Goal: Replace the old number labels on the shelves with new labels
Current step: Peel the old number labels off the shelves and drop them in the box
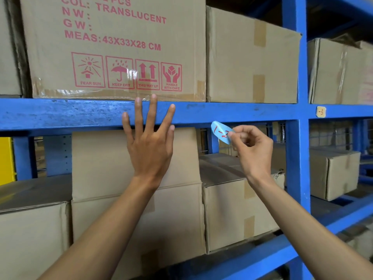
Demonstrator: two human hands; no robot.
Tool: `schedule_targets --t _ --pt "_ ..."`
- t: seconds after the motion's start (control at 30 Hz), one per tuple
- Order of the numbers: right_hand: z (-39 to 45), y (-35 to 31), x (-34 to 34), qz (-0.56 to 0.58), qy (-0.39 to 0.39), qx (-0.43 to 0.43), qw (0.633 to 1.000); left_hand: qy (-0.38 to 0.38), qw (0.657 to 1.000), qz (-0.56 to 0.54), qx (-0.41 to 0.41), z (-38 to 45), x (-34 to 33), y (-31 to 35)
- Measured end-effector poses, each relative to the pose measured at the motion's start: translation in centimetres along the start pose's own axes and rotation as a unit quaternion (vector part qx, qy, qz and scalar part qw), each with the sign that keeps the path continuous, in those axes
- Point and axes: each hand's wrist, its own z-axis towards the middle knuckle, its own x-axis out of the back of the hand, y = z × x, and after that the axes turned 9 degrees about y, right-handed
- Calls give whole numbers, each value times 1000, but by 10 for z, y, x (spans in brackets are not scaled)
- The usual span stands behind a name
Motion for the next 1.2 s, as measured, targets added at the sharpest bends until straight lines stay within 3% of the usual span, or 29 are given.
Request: schedule_targets --t 0.13,0.3,0.5,0.63,0.8,0.87,0.93,1.07,1.2 --pt "-3 24 43 -26 8 -37 999 -46 996 -75 18 -21 4 36" --pt "-13 60 107 -38 9 -107 993 -197 958 -205 29 -86 12 100" --pt "-33 114 200 -94 -23 -226 969 -430 857 -279 47 -182 14 181" --pt "-47 144 251 -132 -15 -280 951 -524 800 -291 24 -239 12 223" --pt "-64 176 304 -170 -28 -339 925 -615 751 -239 -6 -295 9 253" --pt "-72 184 318 -176 -37 -366 913 -617 764 -188 -35 -310 14 259" --pt "-79 189 330 -181 -41 -389 902 -578 799 -155 -49 -318 18 263" --pt "-93 199 354 -187 -50 -424 884 -519 844 -137 -24 -324 23 274" --pt "-99 209 376 -196 -42 -443 874 -498 861 -107 18 -333 26 287"
